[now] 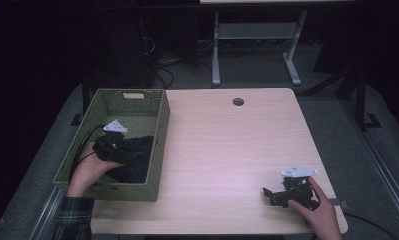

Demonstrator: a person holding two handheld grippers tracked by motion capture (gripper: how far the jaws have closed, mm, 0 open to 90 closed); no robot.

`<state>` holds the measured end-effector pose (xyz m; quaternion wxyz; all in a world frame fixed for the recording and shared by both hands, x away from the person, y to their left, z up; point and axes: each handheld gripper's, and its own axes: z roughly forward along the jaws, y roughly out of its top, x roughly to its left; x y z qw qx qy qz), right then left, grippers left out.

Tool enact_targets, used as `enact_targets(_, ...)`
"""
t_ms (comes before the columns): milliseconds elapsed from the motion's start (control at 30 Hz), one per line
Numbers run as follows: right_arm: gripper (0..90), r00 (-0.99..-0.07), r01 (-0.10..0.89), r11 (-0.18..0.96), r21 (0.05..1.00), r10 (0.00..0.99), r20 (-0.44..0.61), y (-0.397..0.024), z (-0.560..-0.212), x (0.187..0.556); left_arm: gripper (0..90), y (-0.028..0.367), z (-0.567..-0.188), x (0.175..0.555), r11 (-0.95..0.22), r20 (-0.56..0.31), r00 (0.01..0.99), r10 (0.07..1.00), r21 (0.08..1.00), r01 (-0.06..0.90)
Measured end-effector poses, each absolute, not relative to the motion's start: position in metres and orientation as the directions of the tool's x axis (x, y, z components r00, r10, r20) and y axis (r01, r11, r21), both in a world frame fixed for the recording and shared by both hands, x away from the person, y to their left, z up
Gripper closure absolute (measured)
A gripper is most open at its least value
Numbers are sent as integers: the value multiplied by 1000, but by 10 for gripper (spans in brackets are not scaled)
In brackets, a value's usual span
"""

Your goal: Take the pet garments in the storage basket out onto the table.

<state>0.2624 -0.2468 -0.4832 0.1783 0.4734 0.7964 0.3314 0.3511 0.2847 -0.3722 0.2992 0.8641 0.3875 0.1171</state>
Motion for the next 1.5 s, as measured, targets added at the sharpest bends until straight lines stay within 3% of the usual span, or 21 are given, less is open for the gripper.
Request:
enact_targets(700,0,-489,635,333,697,872,29,-247,-483,263,147,273,-416,364,-611,-41,694,719,437,660)
enact_targets(733,0,-489,635,333,697,872,29,-247,-483,263,168,273,-417,365,-614,-49,694,719,423,666)
enact_targets(767,0,-490,635,333,697,871,29,-247,-483,263,321,273,-417,365,-607,-71,690,720,416,677)
enact_targets(800,0,-490,635,333,697,871,29,-247,-483,263,321,273,-417,366,-599,-95,688,720,415,684)
enact_targets(900,0,-490,635,333,697,871,29,-247,-483,263,501,274,-415,366,-605,-113,697,708,412,681)
enact_targets(1000,0,-490,634,334,697,871,29,-247,-483,263,579,276,-411,367,-585,-124,686,717,428,689)
enact_targets(1500,0,-493,632,337,698,870,27,-246,-483,264,662,296,-371,361,-481,-107,653,750,591,648)
